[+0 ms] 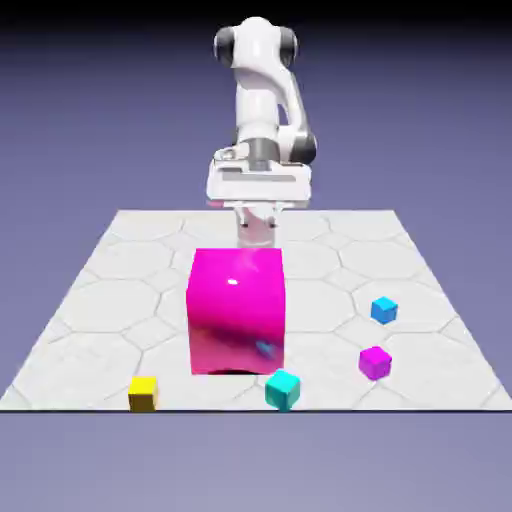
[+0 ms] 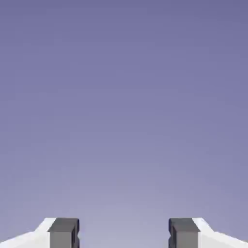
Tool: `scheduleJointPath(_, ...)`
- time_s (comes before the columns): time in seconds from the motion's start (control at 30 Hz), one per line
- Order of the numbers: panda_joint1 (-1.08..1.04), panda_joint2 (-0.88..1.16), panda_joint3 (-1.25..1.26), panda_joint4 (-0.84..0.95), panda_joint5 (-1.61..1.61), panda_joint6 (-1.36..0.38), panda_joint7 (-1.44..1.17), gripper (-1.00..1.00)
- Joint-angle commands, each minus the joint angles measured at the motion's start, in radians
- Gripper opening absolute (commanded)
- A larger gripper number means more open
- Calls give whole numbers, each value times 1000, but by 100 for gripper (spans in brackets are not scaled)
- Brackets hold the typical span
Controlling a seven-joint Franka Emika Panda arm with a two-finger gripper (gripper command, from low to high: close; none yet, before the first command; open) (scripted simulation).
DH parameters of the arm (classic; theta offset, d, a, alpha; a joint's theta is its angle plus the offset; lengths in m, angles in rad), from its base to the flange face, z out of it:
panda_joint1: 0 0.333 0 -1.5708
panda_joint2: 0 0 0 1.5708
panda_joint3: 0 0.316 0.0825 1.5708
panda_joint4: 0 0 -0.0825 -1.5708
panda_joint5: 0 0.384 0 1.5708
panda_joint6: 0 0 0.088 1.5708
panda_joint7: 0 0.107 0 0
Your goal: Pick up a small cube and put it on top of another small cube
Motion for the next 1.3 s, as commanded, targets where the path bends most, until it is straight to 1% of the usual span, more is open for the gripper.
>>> scheduleJointPath(0.0, 27, 26, -10, 13, 3, -11, -44, 0)
scheduleJointPath(1.07, 901, 865, -336, 432, 109, -359, -1435, 0)
scheduleJointPath(1.13, 906, 870, -338, 434, 110, -361, -1443, 0)
scheduleJointPath(1.27, 839, 1015, -261, 464, 176, -247, -1490, 0)
